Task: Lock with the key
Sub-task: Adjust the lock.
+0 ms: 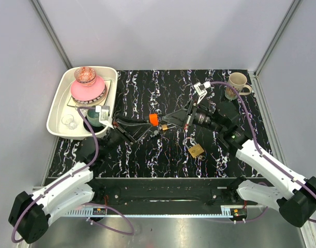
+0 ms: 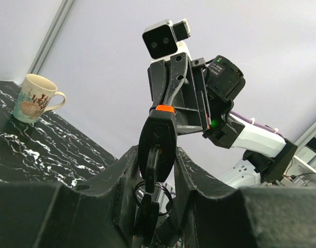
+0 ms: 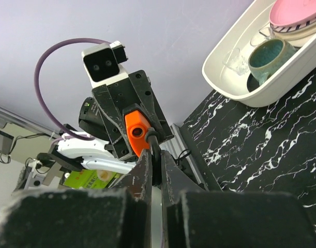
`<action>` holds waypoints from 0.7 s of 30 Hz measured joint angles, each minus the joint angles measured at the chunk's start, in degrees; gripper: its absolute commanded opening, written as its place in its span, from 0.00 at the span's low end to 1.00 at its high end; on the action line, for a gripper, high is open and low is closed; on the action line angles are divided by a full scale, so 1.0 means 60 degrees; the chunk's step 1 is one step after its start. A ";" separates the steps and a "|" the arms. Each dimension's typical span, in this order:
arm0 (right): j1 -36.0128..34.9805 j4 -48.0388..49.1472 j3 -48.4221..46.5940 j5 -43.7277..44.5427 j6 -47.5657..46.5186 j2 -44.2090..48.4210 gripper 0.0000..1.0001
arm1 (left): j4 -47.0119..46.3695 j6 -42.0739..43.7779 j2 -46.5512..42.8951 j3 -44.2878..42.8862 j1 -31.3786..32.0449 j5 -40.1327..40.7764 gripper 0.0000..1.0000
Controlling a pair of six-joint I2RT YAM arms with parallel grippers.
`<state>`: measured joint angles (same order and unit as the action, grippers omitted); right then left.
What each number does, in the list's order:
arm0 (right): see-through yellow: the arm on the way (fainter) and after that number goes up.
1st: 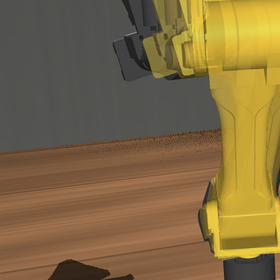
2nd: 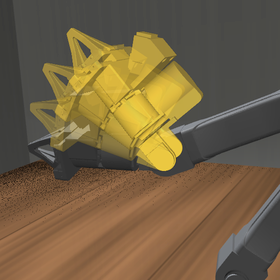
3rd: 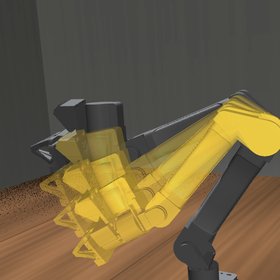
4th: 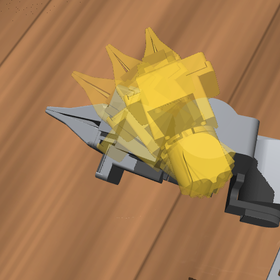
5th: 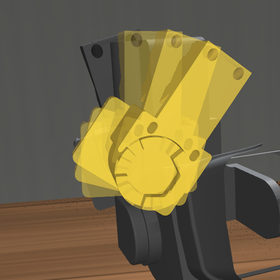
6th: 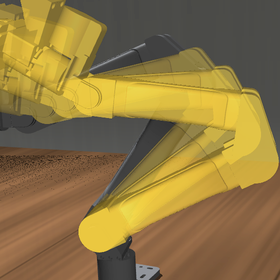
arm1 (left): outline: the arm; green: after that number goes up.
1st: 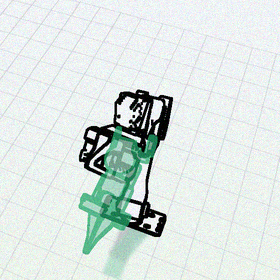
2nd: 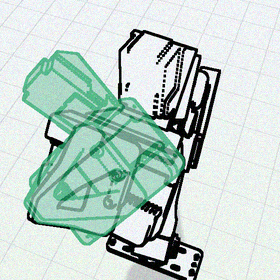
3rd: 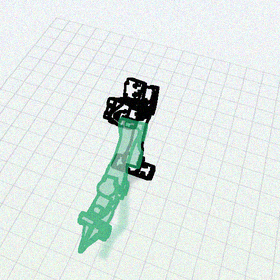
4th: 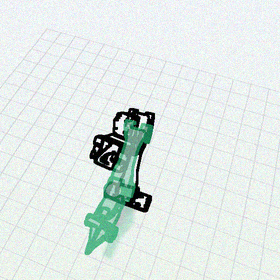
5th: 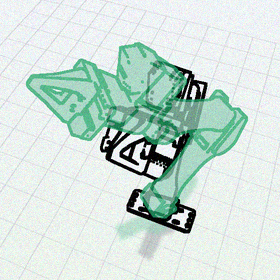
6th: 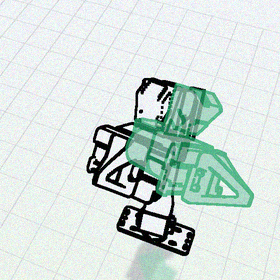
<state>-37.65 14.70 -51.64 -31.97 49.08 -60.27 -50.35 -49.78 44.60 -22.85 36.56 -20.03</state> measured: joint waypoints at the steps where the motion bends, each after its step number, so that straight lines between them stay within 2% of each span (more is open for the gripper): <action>1: 0.0000 0.0040 0.0018 0.0000 -0.0095 0.0044 0.00 | -0.0142 -0.0076 0.0084 0.0004 0.0000 -0.0022 0.00; 21: -0.0011 0.0681 0.0313 -0.0361 -0.1115 0.0342 0.00 | -0.0805 -0.0492 0.0525 -0.0007 0.0000 -0.0299 0.00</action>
<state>-37.71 18.79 -49.76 -34.13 42.39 -58.22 -55.18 -52.73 47.75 -22.90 36.56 -21.82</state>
